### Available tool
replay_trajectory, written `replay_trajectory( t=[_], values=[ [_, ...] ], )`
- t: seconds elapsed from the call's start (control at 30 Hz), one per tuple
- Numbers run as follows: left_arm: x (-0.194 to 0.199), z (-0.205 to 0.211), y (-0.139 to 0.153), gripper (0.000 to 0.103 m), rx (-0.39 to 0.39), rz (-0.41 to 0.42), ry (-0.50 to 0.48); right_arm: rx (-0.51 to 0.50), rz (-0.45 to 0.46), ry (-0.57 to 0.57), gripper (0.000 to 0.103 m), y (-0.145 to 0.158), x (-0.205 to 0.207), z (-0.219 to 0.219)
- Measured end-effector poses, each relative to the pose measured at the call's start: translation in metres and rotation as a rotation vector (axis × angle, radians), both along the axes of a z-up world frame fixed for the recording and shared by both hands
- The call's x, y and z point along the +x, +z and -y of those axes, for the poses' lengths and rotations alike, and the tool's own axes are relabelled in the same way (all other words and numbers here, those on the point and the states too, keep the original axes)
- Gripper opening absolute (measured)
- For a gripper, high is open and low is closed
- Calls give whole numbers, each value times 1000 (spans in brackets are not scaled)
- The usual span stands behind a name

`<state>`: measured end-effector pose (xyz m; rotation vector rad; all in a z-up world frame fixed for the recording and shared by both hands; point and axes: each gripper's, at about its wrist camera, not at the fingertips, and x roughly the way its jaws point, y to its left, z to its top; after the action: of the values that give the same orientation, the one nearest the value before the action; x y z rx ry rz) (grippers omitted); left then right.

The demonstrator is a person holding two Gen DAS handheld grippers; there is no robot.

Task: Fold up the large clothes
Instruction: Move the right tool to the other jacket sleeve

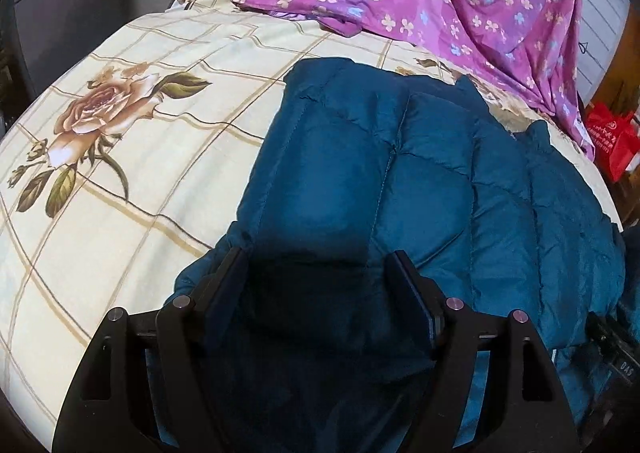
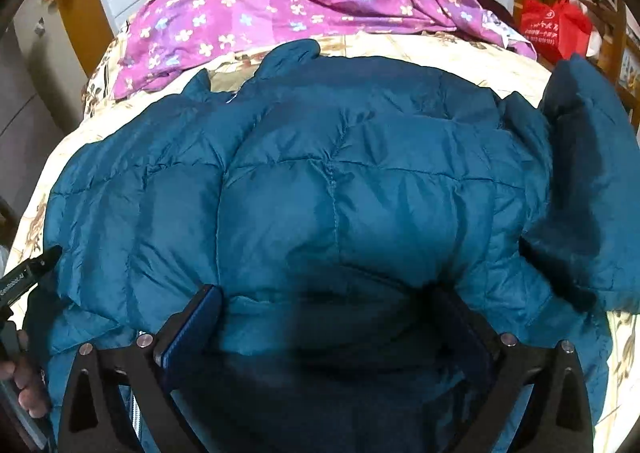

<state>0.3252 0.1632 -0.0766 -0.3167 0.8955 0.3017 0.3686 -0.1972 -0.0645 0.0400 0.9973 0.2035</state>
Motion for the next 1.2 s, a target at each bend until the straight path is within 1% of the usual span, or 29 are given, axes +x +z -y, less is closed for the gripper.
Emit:
replay_trajectory(
  t=[0.07,0.13,0.23,0.33,0.4,0.5,0.57,0.63,0.7,0.73,0.77,0.8,0.83,0.9,0.97,1.0,1.03,1.07,1.13,1.2],
  values=[
    [-5,0,7,73,-1,7,19,8,17,-19,103,7,-3,3],
    [-9,3,14,73,-12,19,26,28,59,-31,103,20,-13,7],
    [-15,12,22,73,-25,41,-1,7,150,-58,103,41,-35,17],
    [-25,26,25,73,-10,44,-38,7,231,-143,103,55,-67,46],
    [-36,35,25,73,-7,35,-68,-5,258,-223,103,59,-84,80],
    [-55,46,27,73,-7,21,-93,-37,215,-352,103,60,-96,140],
    [-69,56,30,73,-7,25,-103,-23,188,-432,103,56,-106,193],
    [-73,66,31,73,-9,31,-131,4,155,-511,103,49,-116,257],
    [-72,76,33,73,4,34,-164,46,139,-568,102,44,-124,307],
    [-69,81,33,73,16,34,-177,77,123,-628,101,39,-130,340],
    [-66,84,33,73,27,29,-184,106,110,-668,97,35,-134,361],
    [-64,87,32,73,28,24,-186,154,100,-714,95,29,-139,388],
    [-61,88,31,73,23,19,-191,200,93,-748,93,23,-143,411],
    [-58,90,30,73,15,8,-209,261,77,-791,93,16,-144,445],
    [-57,92,28,73,29,0,-214,317,63,-806,93,10,-141,469],
    [-56,93,27,73,39,-3,-215,338,79,-800,93,11,-140,477],
    [-55,93,25,73,43,-8,-215,380,81,-793,93,10,-134,486],
    [-55,93,23,73,46,-16,-213,410,84,-790,96,10,-130,490],
    [-52,93,18,73,41,-33,-209,504,100,-770,99,8,-121,497],
    [-50,92,12,73,37,-53,-204,539,112,-748,100,7,-114,500]
  ],
)
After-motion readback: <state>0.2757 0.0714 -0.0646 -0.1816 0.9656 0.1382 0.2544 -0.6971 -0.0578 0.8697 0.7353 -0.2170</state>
